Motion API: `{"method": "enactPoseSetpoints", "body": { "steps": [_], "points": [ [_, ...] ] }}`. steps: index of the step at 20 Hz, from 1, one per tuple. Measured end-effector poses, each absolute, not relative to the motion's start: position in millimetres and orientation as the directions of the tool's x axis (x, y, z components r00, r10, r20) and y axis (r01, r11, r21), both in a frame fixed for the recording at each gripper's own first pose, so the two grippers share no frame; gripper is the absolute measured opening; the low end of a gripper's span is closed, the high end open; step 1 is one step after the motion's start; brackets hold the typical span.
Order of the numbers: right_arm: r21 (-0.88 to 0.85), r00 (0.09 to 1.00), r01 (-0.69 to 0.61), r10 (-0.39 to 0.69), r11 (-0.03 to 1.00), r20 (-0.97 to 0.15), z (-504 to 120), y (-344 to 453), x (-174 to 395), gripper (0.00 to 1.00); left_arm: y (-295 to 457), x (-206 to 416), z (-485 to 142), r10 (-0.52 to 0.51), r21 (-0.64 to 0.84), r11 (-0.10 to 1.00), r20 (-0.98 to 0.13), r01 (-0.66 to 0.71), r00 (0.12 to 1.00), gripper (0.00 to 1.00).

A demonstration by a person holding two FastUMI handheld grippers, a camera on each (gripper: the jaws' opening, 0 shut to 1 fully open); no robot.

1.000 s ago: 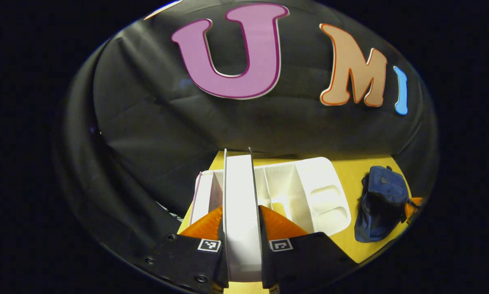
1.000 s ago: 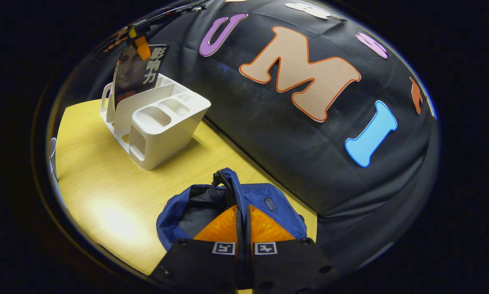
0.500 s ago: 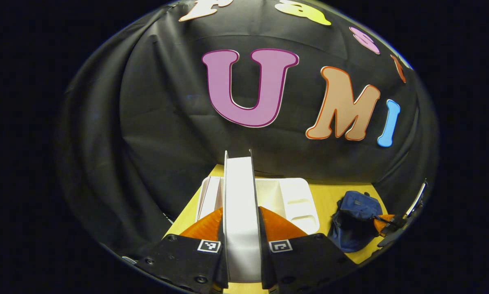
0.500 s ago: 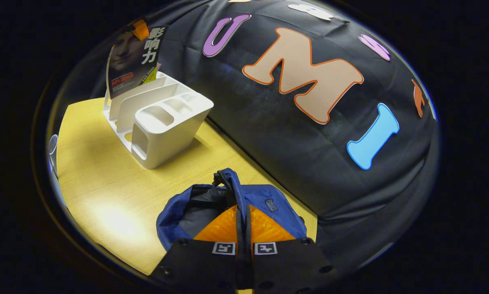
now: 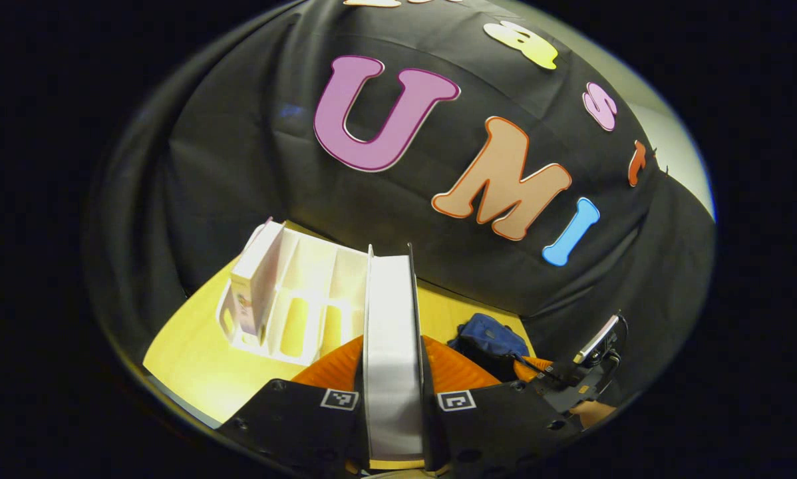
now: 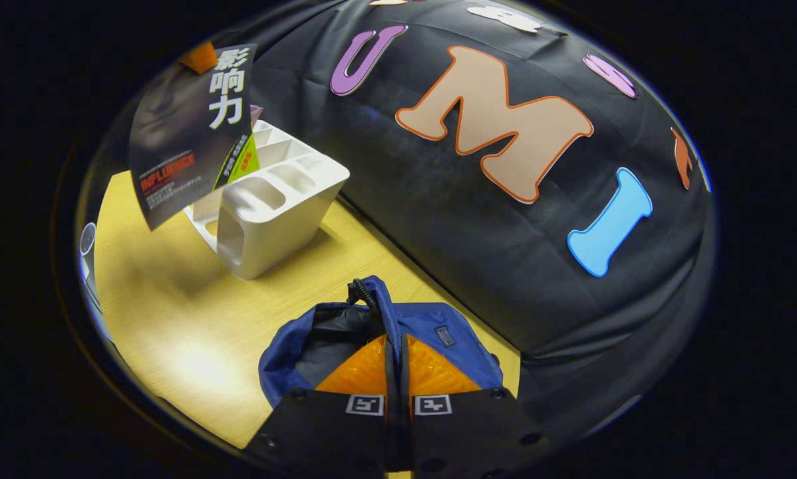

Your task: Open the schoolbag, grab two books from the bookshelf and put them into the schoolbag.

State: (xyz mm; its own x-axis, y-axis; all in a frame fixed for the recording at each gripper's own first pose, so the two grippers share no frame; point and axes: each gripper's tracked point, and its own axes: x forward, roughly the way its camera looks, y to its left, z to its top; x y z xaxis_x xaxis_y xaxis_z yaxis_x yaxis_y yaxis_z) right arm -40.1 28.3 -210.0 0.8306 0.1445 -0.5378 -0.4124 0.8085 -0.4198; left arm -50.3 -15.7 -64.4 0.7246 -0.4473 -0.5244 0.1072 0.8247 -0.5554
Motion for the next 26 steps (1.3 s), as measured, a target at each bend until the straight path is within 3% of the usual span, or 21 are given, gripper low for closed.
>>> {"method": "enactPoseSetpoints", "body": {
  "steps": [14,20,26],
  "points": [
    [-0.307,0.818,-0.375,0.157,0.875,-0.553,-199,14,-32,0.02,-151,-75,-123,-0.629,-0.768,0.636,-0.46,0.075,0.626,0.29],
    [-0.23,0.814,-0.35,0.173,0.908,-0.555,-198,10,-29,0.03,-200,-74,-145,-0.645,-0.818,0.575,-0.432,0.028,0.631,0.27],
    [-0.152,0.815,-0.326,0.197,0.933,-0.545,-195,4,-26,0.03,-230,-59,-158,-0.586,-0.851,0.524,-0.393,-0.038,0.708,0.3]
  ]
}}
